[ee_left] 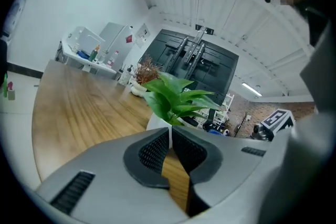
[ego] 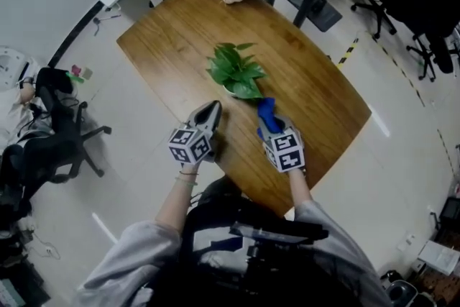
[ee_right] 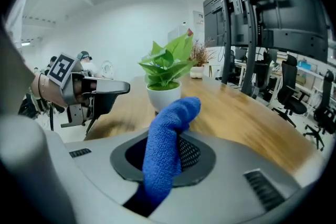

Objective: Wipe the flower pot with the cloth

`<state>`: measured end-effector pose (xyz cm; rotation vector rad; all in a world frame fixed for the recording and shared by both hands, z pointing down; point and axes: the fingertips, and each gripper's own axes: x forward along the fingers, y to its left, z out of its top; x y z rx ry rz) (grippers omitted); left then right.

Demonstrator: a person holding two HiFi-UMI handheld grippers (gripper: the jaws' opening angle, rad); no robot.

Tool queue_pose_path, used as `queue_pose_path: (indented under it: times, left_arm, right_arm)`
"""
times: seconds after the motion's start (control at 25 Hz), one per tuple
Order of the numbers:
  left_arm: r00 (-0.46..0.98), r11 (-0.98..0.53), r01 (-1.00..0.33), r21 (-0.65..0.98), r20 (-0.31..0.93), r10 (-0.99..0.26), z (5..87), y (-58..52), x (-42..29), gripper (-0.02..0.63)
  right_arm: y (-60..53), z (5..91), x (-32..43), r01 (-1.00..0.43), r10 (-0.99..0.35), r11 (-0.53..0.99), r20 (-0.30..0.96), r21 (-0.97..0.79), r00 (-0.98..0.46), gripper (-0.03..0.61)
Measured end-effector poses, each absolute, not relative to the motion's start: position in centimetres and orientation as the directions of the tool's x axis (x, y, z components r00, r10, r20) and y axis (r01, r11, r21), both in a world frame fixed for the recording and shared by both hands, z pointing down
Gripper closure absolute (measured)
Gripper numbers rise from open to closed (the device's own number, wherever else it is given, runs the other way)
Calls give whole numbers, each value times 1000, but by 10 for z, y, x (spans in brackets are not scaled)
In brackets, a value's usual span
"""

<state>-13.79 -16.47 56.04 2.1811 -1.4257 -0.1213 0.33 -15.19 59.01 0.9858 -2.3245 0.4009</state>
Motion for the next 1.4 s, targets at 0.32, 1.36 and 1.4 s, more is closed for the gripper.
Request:
queue_pose_path:
  times: [0.32, 1.36, 1.4]
  left_arm:
    - [388, -303, -855, 420, 132, -912, 501, -105, -94, 606]
    - [335, -263, -894, 363, 152, -930, 476, 54, 17, 606]
    - [333, -261, -895, 362, 152, -930, 476, 57, 18, 606]
  right_arm:
    - [-88, 552, 34, -737, -589, 666, 527, -112, -613, 509]
    - [69, 508, 113, -627, -523, 771, 450, -113, -724, 511]
    - [72, 506, 113, -623, -521, 775, 449, -109, -726, 511]
